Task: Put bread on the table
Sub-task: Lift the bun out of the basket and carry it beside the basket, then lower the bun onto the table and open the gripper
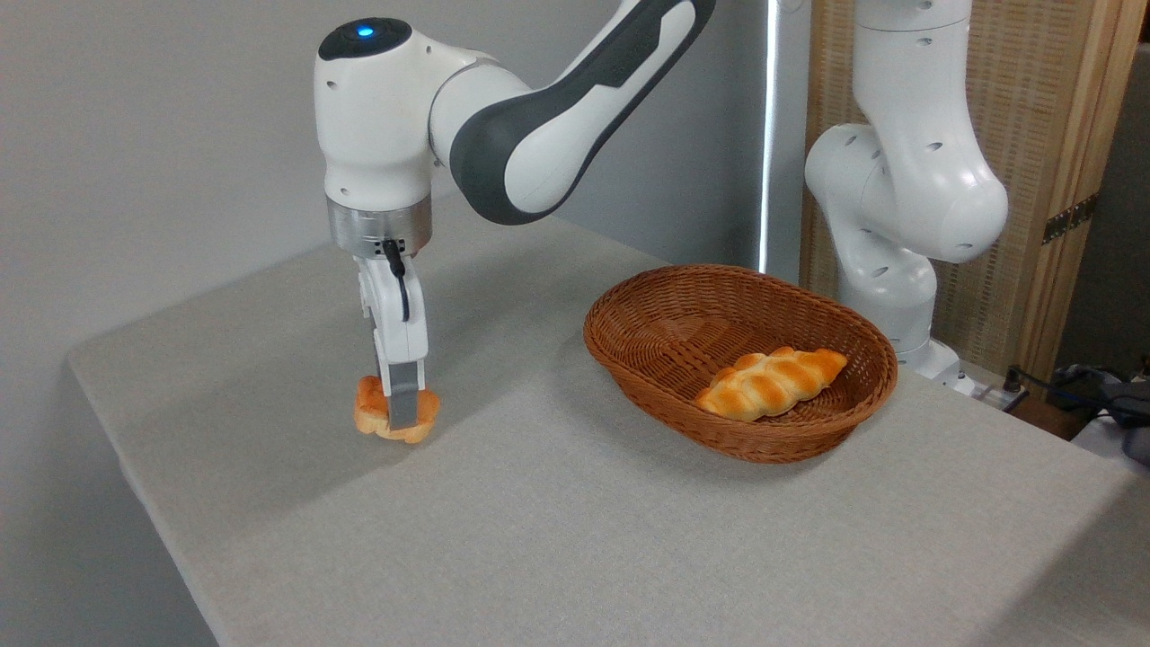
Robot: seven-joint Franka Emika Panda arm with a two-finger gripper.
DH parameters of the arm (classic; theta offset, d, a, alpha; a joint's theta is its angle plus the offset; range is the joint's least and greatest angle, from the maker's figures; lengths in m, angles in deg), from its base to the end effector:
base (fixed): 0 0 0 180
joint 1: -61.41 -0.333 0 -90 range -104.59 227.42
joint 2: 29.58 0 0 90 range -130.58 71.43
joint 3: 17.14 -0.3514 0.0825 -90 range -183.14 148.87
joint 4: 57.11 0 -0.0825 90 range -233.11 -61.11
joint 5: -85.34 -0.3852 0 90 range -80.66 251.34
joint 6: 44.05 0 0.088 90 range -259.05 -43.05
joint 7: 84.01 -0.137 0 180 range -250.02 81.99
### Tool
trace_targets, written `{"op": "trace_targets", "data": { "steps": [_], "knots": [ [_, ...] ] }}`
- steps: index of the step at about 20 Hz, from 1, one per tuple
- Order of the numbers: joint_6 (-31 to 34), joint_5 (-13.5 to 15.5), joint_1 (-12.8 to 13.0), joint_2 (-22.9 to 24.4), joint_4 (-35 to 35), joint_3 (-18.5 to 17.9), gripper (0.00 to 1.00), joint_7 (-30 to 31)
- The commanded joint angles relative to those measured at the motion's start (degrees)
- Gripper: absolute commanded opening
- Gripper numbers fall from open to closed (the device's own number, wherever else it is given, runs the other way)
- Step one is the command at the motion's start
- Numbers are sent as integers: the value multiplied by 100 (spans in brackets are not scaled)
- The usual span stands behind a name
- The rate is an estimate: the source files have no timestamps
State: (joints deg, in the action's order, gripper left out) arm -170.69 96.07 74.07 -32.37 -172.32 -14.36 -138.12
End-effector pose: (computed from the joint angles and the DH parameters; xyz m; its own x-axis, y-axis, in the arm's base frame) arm 0.5625 -0.1661 0.4507 0.4298 -0.8763 0.2176 -0.8961 -0.4435 -0.0163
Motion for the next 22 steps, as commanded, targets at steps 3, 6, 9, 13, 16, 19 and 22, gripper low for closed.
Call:
{"op": "trace_targets", "data": {
  "steps": [3,6,9,13,16,19,22],
  "knots": [
    [-2,-195,0,8,52,-14,100,-83],
    [16,-195,0,16,52,-14,100,-83],
    [25,-195,0,25,52,-14,100,-91],
    [42,-195,0,25,52,-14,100,-83],
    [42,-186,-9,112,61,-23,100,-13],
    [322,-151,-79,349,104,-49,100,31],
    [1234,-186,-132,368,744,-102,100,610]
  ]
}}
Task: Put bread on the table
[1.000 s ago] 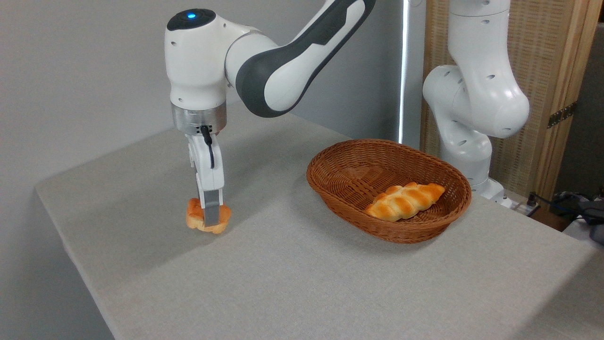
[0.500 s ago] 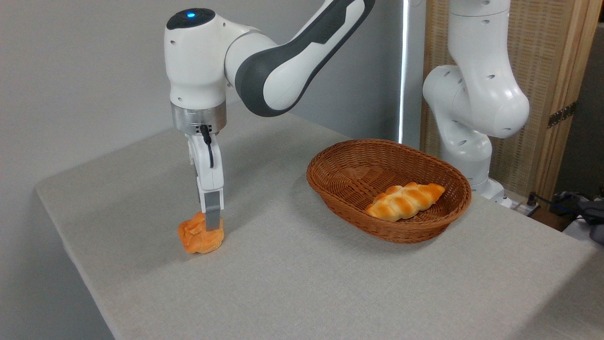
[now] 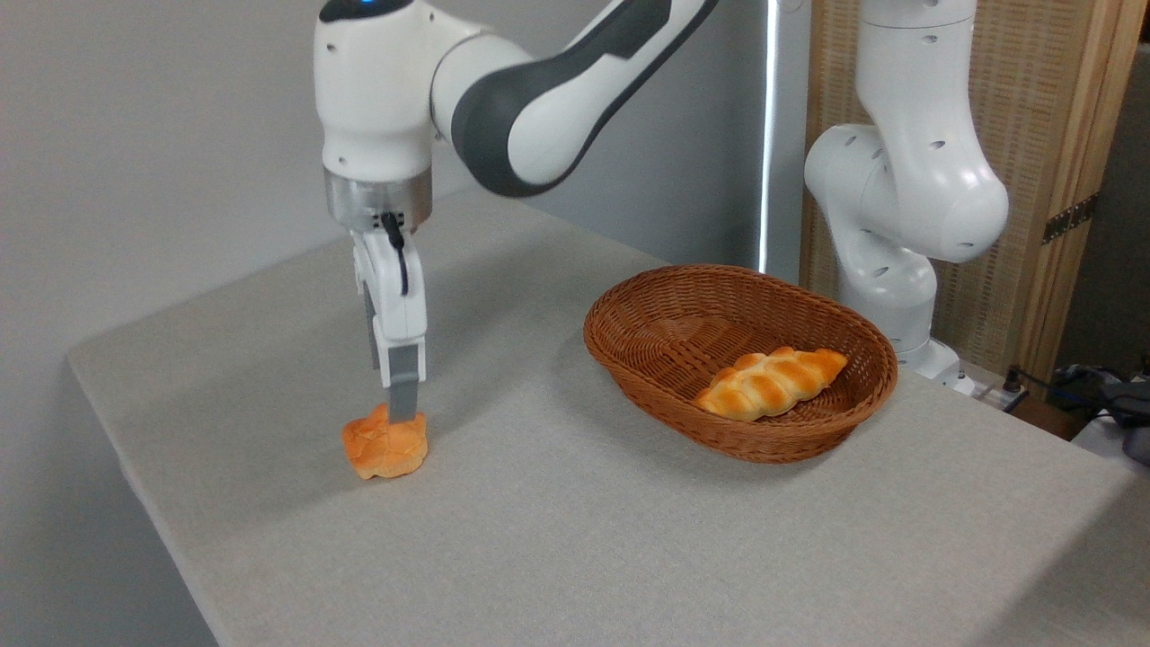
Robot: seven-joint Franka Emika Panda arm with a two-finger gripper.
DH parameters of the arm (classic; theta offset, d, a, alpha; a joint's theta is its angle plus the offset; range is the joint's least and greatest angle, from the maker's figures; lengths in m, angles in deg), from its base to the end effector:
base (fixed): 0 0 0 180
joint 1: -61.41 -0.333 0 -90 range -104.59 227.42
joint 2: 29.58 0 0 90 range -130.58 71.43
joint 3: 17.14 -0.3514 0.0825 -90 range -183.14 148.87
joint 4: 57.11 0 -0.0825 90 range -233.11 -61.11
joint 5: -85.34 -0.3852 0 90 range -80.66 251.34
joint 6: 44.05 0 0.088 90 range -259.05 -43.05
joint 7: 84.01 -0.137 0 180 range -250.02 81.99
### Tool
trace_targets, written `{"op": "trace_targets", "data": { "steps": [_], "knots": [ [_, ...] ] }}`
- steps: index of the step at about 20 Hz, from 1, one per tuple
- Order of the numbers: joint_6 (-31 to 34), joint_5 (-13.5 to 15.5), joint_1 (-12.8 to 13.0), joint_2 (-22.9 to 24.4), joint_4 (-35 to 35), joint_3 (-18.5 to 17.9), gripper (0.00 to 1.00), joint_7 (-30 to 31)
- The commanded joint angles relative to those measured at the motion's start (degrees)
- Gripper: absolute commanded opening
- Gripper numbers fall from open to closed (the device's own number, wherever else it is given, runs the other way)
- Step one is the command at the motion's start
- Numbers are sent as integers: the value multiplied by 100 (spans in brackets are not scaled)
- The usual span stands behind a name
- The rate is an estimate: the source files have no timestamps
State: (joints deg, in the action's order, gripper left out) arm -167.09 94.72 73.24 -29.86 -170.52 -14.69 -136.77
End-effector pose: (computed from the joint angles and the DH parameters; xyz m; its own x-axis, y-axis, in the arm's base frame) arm 0.5590 -0.1535 0.4847 0.4470 -0.8687 0.2132 -0.8853 -0.4638 -0.0336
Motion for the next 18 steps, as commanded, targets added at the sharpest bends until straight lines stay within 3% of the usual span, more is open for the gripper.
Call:
{"op": "trace_targets", "data": {
  "steps": [1,3,7,9,13,18],
  "knots": [
    [1174,-50,-67,108,774,-87,100,607],
    [1667,-59,-373,125,1091,-122,100,766],
    [2854,-94,-664,90,1962,-288,100,1232],
    [3022,-330,-673,99,2112,-464,100,1364],
    [3277,-629,-673,99,2244,-482,100,1724],
    [3401,-674,-831,99,2262,-395,100,1690]
  ]
}}
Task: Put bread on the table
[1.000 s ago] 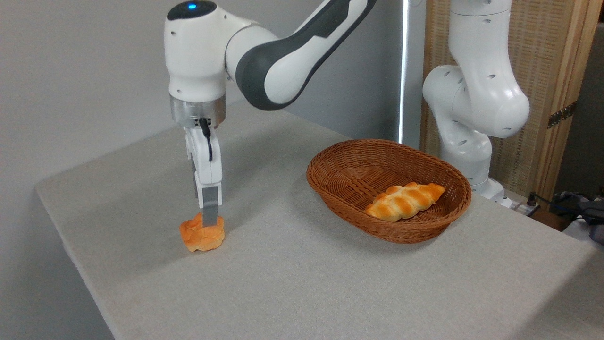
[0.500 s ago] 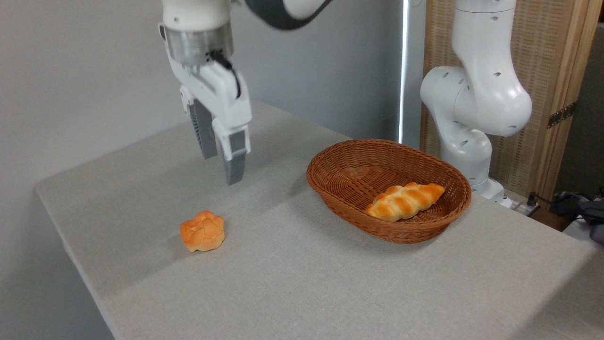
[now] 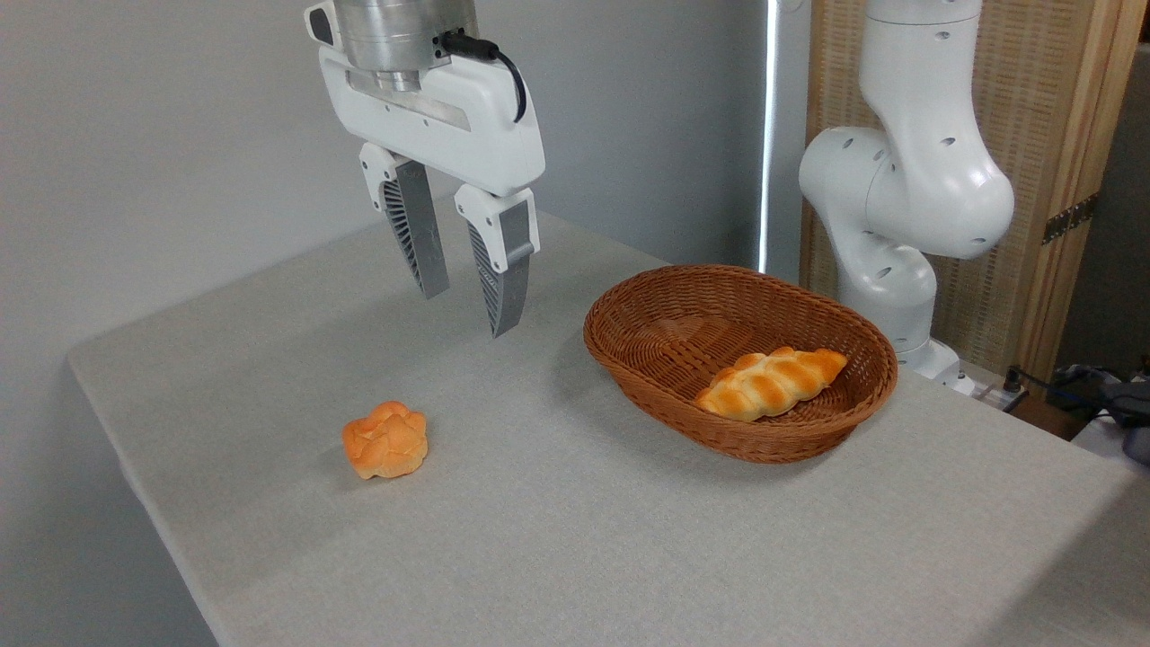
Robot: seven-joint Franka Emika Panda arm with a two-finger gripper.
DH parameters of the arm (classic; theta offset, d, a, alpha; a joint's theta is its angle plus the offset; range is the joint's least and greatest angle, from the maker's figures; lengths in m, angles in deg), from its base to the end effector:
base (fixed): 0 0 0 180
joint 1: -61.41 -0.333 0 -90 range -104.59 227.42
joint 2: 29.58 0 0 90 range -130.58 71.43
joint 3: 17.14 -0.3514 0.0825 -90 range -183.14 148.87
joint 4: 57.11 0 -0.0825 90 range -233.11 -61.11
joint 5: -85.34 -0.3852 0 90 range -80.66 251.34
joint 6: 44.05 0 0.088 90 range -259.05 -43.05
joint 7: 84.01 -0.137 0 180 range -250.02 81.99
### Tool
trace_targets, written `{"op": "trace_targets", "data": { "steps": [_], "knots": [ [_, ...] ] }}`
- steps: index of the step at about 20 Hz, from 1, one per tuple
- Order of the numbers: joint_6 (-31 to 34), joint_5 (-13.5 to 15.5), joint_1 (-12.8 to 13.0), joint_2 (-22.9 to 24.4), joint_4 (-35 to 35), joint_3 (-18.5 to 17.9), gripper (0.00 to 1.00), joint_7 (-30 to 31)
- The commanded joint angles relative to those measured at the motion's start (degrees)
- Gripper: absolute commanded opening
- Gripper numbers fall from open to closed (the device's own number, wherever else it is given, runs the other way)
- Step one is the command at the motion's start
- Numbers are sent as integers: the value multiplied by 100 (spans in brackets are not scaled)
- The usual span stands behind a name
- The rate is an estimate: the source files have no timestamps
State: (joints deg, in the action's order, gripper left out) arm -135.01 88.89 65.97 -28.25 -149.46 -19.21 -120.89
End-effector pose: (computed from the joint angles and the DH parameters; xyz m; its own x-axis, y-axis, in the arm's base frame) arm 0.5479 -0.0320 0.6250 0.7738 -0.6324 0.0368 -0.6334 -0.7721 0.0508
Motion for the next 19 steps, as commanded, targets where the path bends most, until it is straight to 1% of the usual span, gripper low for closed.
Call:
{"op": "trace_targets", "data": {
  "steps": [1,3,6,19],
  "knots": [
    [201,-92,-113,-63,156,67,100,102],
    [245,-101,-113,-63,165,136,100,76],
    [306,-364,-122,-63,165,190,100,32],
    [342,-364,-113,-45,165,181,100,14]
  ]
}}
